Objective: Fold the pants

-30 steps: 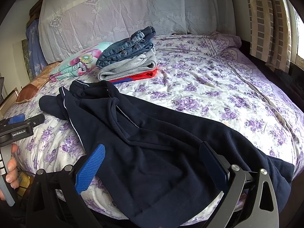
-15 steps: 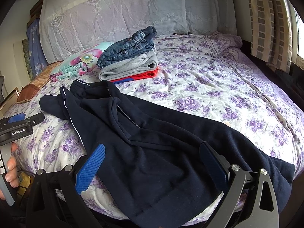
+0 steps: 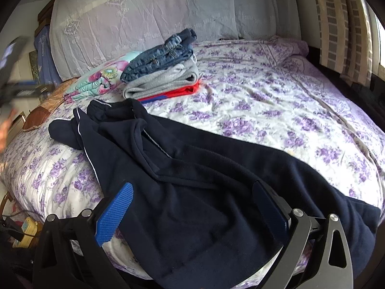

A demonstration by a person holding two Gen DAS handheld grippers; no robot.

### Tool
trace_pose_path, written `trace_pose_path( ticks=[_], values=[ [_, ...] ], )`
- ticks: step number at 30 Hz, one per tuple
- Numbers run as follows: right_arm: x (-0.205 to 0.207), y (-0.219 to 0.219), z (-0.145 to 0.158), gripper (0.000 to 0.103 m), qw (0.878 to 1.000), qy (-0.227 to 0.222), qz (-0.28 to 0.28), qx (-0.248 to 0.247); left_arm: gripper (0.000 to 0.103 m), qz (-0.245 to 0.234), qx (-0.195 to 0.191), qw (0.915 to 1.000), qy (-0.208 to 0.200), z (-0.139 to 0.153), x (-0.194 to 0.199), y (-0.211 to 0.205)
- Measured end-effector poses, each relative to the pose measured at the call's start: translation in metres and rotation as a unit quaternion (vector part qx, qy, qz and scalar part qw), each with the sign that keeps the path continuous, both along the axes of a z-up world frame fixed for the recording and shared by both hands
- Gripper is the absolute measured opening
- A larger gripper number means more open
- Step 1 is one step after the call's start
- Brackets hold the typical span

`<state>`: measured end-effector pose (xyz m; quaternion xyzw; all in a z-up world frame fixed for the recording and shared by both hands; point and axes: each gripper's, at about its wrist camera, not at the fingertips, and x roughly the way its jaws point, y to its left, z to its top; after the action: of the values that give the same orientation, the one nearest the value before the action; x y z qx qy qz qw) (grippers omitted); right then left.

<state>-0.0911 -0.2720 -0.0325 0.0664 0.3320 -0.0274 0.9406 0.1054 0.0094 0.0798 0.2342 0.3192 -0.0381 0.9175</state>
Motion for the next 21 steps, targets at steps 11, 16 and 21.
trace_pose_path(
  ticks=[11,16,21],
  values=[
    [-0.008,-0.042,-0.017,0.100,0.997,0.028,-0.063,-0.037,0.099,-0.004,0.019,0.9921,0.124,-0.104,0.145,-0.024],
    [-0.020,-0.068,-0.023,0.100,0.994,0.039,-0.092,-0.048,0.072,-0.049,0.015,0.9787,0.199,-0.139,0.152,-0.027],
    [-0.049,-0.092,-0.017,0.099,0.987,0.030,-0.136,-0.080,0.047,-0.060,-0.002,0.9815,0.182,-0.115,0.135,-0.022]
  ],
)
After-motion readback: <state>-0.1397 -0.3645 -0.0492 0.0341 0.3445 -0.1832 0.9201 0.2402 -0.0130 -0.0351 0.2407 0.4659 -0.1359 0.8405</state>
